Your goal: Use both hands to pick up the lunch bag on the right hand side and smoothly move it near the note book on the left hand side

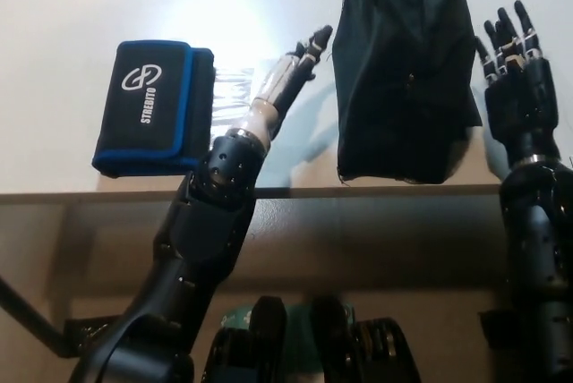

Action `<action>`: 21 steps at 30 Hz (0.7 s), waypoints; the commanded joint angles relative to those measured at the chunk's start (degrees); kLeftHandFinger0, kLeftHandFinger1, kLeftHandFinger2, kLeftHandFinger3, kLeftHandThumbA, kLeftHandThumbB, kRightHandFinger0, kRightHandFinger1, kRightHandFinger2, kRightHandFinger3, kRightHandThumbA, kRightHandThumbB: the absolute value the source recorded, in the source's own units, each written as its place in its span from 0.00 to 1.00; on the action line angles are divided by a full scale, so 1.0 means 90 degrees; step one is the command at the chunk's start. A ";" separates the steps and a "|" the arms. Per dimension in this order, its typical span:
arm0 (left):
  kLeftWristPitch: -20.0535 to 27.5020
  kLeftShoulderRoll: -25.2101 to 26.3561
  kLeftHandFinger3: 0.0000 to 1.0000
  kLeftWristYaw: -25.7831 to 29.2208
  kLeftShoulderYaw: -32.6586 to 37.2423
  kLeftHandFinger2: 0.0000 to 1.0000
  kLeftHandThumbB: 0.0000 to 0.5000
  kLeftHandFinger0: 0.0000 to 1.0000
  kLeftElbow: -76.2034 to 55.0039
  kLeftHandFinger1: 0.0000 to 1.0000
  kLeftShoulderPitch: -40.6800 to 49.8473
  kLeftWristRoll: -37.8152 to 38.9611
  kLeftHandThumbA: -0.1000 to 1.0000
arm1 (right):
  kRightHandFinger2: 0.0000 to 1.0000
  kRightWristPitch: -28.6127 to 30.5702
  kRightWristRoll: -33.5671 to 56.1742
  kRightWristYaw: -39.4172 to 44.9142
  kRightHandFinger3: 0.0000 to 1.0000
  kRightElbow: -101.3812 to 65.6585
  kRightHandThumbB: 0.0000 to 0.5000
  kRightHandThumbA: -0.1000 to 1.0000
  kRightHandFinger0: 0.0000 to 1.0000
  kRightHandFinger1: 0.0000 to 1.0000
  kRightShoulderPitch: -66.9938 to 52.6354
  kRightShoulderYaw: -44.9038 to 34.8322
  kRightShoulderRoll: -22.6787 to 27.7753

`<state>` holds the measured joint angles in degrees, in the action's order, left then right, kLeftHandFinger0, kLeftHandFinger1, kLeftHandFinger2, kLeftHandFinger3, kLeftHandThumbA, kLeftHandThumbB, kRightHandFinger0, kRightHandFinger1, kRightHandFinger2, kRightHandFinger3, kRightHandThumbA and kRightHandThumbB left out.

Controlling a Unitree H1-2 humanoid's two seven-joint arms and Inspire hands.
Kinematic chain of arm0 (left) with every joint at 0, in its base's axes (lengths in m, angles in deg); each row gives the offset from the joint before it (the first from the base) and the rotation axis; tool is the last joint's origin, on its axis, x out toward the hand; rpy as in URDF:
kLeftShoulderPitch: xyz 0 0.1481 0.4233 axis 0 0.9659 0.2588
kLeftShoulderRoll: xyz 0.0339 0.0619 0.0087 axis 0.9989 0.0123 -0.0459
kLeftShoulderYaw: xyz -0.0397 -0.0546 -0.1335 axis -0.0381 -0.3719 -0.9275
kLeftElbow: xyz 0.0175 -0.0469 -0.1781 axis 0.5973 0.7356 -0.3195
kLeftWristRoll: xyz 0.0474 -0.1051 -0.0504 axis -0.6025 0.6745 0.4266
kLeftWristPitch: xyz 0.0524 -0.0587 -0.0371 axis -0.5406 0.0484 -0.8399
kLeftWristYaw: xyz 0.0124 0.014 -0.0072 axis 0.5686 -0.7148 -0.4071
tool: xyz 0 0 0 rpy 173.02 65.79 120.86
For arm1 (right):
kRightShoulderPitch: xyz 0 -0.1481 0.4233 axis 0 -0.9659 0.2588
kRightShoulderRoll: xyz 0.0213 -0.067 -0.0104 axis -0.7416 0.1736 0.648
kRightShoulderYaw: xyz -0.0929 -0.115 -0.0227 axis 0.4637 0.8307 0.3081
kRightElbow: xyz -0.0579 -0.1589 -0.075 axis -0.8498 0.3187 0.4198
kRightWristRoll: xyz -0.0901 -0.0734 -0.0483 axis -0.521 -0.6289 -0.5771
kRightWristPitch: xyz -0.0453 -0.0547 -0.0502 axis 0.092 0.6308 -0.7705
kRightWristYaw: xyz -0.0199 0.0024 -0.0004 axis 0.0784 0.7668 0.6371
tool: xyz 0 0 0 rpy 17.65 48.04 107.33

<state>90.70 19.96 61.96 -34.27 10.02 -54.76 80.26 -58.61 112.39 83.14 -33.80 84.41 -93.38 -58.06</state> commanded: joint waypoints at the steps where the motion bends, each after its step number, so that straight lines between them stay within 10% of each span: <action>1: 0.0465 -0.0128 1.00 0.0061 0.0111 1.00 0.80 1.00 0.0084 1.00 -0.0616 -0.0009 1.00 | 1.00 0.0029 0.0701 0.0728 1.00 0.0777 0.69 1.00 1.00 1.00 0.0881 -0.0275 -0.0192; 21: 0.0552 -0.0061 1.00 0.0018 0.0204 1.00 0.78 1.00 -0.0749 1.00 -0.0123 0.0026 1.00 | 1.00 0.0646 0.0394 0.1525 1.00 0.2727 0.71 1.00 1.00 1.00 0.1588 -0.0291 -0.0867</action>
<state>93.35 19.64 61.97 -32.87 8.02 -55.16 80.46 -54.43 117.59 93.38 -9.88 94.95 -97.86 -63.30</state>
